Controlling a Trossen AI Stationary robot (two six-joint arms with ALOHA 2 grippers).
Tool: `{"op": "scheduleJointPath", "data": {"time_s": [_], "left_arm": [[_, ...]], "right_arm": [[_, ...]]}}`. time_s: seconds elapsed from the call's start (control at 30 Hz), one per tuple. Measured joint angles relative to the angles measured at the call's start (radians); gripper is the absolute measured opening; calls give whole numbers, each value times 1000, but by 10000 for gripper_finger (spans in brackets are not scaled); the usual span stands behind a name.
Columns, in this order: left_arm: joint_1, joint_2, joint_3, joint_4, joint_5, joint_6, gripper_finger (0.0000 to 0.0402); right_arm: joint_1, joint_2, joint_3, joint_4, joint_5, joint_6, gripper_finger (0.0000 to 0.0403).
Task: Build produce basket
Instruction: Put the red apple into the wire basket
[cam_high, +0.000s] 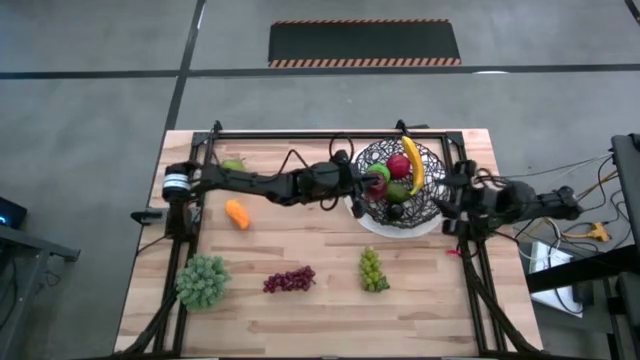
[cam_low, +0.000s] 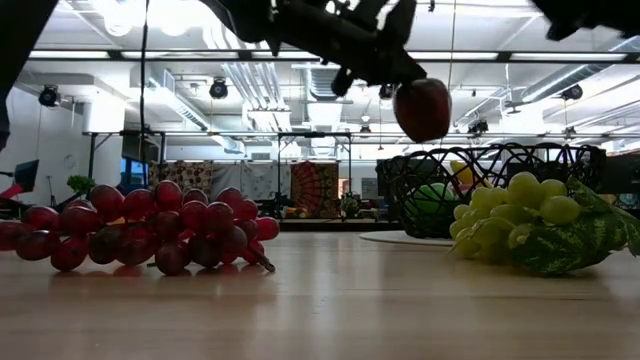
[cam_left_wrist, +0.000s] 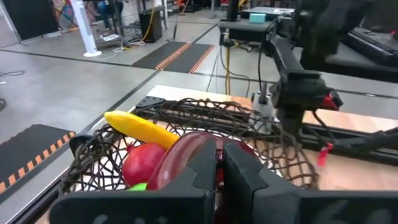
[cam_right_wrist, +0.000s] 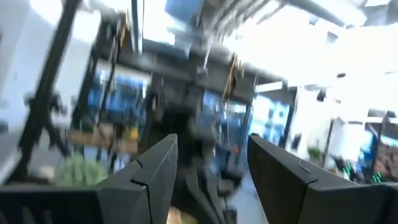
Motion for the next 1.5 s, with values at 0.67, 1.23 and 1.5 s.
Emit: {"op": "scheduleJointPath", "data": {"time_s": [0.67, 1.23, 1.5], "left_arm": [[36, 167, 77, -2, 27, -104, 0], [36, 170, 62, -30, 21, -144, 0], [38, 177, 62, -29, 19, -159, 36]], "right_arm": [[0, -86, 5, -94, -16, 22, 182], [0, -85, 5, -94, -16, 25, 182], [0, -85, 5, -94, -16, 25, 182]]}}
